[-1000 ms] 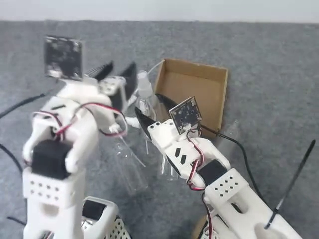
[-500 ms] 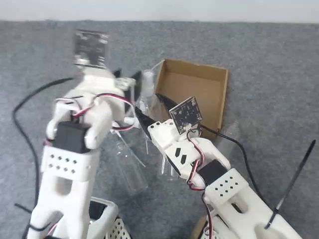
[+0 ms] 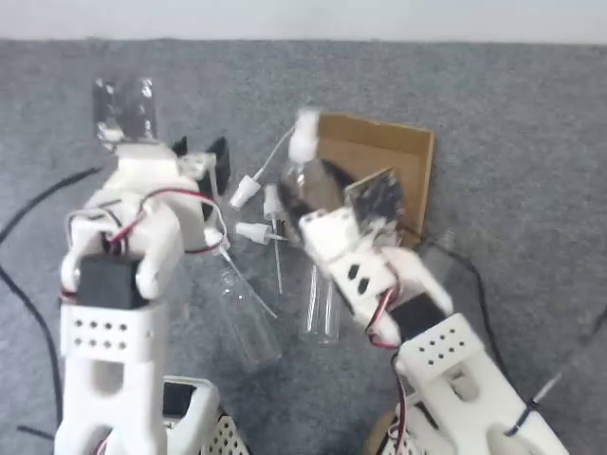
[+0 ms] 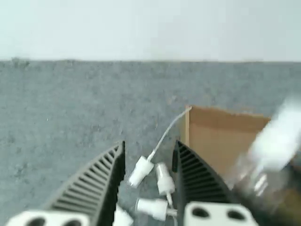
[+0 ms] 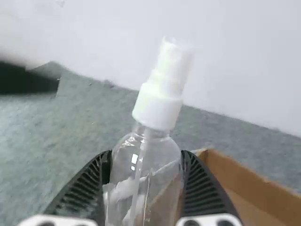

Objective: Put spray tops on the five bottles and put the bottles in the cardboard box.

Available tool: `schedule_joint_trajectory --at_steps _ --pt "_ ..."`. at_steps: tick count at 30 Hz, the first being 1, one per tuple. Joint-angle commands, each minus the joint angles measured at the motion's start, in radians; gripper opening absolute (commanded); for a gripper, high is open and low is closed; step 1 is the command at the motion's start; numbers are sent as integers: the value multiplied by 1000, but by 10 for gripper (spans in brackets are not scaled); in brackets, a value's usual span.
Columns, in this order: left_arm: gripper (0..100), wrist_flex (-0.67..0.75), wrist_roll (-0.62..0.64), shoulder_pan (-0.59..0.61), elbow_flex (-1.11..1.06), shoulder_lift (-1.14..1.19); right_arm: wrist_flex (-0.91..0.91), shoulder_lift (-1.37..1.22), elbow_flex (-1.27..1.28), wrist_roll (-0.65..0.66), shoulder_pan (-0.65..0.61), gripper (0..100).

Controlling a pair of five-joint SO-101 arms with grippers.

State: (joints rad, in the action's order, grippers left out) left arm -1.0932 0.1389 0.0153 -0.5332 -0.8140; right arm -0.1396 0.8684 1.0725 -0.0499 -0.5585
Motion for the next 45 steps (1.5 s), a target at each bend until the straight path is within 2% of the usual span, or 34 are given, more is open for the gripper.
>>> schedule_joint_trajectory --at_steps 1,6,11,13,19,25,31,36,45 --pt "156 52 -9 -5 -186 -126 -94 -22 -209 -12 42 6" --pt "161 124 -114 -124 -394 -241 -166 -214 -410 -12 45 6" --pt "269 130 -117 -186 -456 -321 -180 -409 -569 -12 39 6" --pt "286 167 -115 -195 -479 -322 -240 -441 -614 -12 24 6" --pt "286 339 -118 -190 -541 -233 -420 -381 -660 -14 -44 6" --pt "286 367 -120 -189 -516 -123 -535 -263 -657 -11 -45 6" --pt "286 370 -120 -150 -509 -117 -558 -231 -655 -12 48 6" --pt "285 368 -118 -138 -518 -118 -466 -294 -643 -8 85 6" --pt "165 374 -114 -28 -518 -118 -30 -659 -635 -8 216 6"
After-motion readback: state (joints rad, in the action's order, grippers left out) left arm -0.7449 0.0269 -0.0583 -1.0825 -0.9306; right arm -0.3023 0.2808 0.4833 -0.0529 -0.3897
